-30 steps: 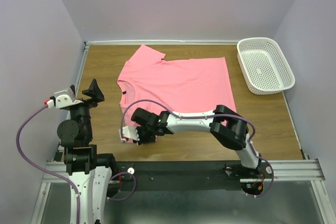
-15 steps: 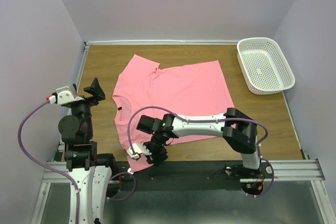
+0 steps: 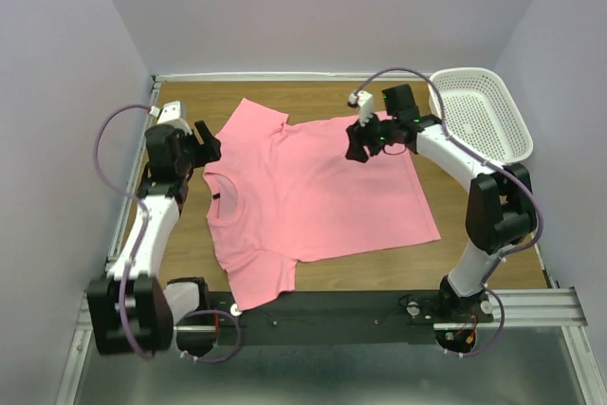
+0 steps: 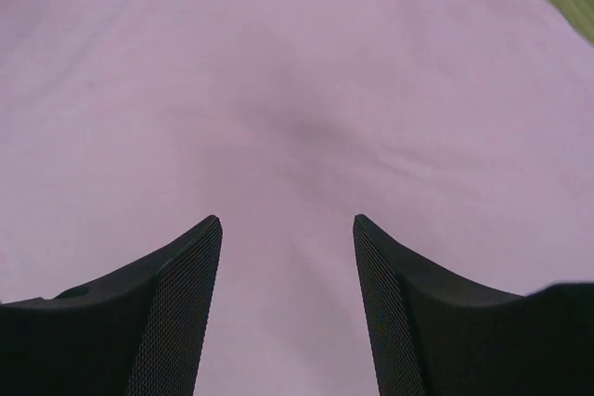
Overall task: Fold and stack the t-shirts
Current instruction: Flatten the tshirt out
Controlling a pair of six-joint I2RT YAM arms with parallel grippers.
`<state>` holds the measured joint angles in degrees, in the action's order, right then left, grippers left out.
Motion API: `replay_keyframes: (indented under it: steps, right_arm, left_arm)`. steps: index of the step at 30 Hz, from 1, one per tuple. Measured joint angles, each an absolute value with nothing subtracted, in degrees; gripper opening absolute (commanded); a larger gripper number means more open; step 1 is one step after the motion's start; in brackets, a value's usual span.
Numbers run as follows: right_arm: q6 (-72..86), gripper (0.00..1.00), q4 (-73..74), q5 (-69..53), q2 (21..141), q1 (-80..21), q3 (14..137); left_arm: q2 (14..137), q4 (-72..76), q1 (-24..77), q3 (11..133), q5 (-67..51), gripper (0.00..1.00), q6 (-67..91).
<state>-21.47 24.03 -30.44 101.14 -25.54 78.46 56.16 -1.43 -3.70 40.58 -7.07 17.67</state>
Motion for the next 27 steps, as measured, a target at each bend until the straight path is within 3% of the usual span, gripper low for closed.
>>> replay_keyframes:
  steps: [5, 12, 20, 27]
  right_arm:
    - [-15.8, 0.63, 23.4, -29.3, 100.3, -14.6, 72.9]
    - [-14.4, 0.62, 23.2, -30.1, 99.7, -10.3, 72.3]
    - [-14.4, 0.62, 23.2, -31.5, 99.7, -9.6, 72.0]
    - [-14.4, 0.61, 23.2, -31.5, 100.0, -9.2, 72.0]
  left_arm:
    - [80.8, -2.3, -3.8, 50.3, -12.0, 0.72, 20.2]
    - [106.2, -5.6, -3.8, 71.0, -13.2, 0.59, 18.6]
    - [113.5, -9.3, -3.8, 76.2, -14.5, 0.52, 17.3]
    - [116.7, -9.8, -3.8, 79.2, -16.4, 0.39, 17.0]
